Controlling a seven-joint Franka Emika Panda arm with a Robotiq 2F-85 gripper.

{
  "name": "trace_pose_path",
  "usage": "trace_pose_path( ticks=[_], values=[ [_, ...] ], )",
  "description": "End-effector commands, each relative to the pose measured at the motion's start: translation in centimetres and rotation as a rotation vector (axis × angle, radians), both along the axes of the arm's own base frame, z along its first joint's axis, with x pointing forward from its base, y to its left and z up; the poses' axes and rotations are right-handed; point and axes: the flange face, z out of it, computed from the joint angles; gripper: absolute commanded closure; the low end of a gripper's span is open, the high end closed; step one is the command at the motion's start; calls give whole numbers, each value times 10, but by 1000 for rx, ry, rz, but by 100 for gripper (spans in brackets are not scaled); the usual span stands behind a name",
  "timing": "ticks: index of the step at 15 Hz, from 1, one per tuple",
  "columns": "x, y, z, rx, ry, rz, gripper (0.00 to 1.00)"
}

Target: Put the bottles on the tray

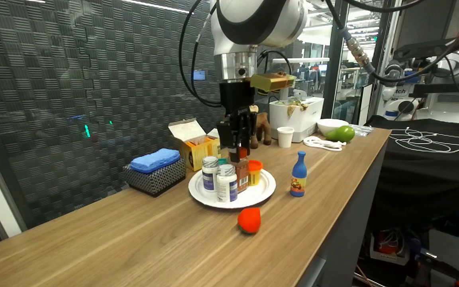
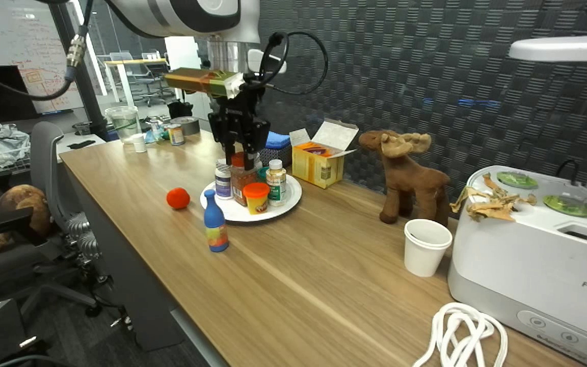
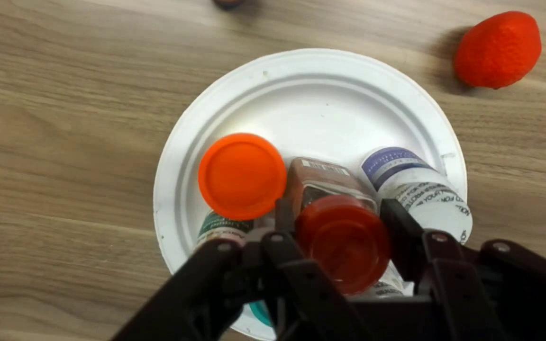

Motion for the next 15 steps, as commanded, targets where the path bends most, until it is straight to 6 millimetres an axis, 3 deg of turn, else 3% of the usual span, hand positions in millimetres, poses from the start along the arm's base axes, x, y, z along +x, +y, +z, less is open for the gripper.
trace_pose_path(
  ticks=[1,15],
  values=[
    [22,0,4,-6,1,16,76],
    [46,11,2,-13,28,42,76]
  ],
)
